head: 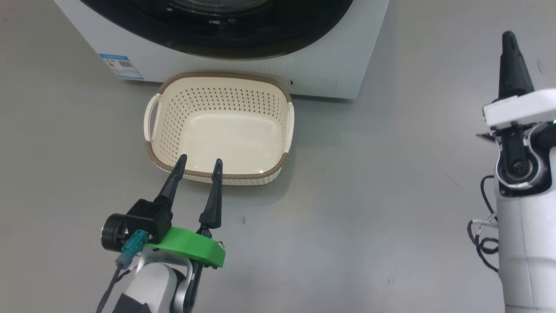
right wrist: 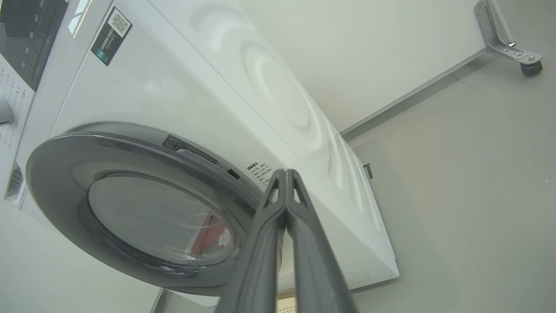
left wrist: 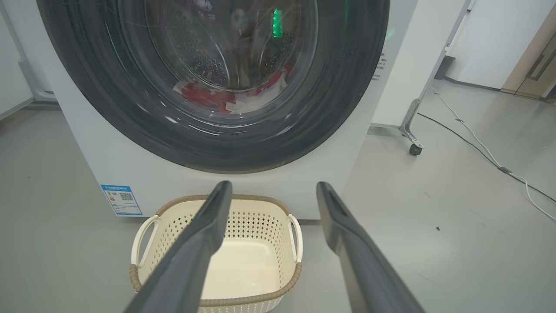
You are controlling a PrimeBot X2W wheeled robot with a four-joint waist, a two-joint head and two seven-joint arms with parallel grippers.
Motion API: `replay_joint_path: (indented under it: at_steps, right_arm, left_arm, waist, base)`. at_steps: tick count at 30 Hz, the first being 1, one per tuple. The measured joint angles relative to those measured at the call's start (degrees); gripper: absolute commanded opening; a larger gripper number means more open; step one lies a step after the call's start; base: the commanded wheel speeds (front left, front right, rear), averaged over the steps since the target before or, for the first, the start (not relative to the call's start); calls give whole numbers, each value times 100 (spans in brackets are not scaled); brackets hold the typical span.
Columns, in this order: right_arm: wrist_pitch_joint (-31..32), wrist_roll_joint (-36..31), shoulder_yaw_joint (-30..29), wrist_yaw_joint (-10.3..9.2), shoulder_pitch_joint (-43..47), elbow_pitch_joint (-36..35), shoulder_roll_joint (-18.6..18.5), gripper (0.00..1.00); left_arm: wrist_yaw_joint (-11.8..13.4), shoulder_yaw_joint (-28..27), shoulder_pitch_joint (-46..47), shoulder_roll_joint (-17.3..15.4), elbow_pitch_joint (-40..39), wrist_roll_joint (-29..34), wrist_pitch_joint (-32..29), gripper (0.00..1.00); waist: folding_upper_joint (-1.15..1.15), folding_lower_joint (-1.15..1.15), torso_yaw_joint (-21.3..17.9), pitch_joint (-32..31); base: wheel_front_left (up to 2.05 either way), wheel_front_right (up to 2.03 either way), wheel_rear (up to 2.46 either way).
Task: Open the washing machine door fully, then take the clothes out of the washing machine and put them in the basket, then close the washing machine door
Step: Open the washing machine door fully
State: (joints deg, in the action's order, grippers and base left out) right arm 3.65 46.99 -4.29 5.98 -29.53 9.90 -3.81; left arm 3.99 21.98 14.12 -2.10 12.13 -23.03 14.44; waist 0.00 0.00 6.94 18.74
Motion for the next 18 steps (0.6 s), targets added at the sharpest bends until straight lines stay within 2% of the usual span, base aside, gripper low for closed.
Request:
replay_joint_path:
  at_steps: [6,15,18]
  right_arm:
    - [472,477,-164,-94,-679,-7,-3,0]
    - [1201,940,-291,-523,-1889,143,-64,0]
    - [1408,964,-283,-597,-2237,255,-177,0]
  left_arm:
    - [32,82,185,0,-37,-68,0,100]
    - [59,250,501,8,-155,-274,0,100]
    - [60,365,616,12,-156,-330,0,100]
  waist:
    - [0,0,138,315]
    - [0,0,404,847]
    - [0,1,502,995]
  base:
    - [0,0,0]
    - [0,0,0]
    - [0,0,0]
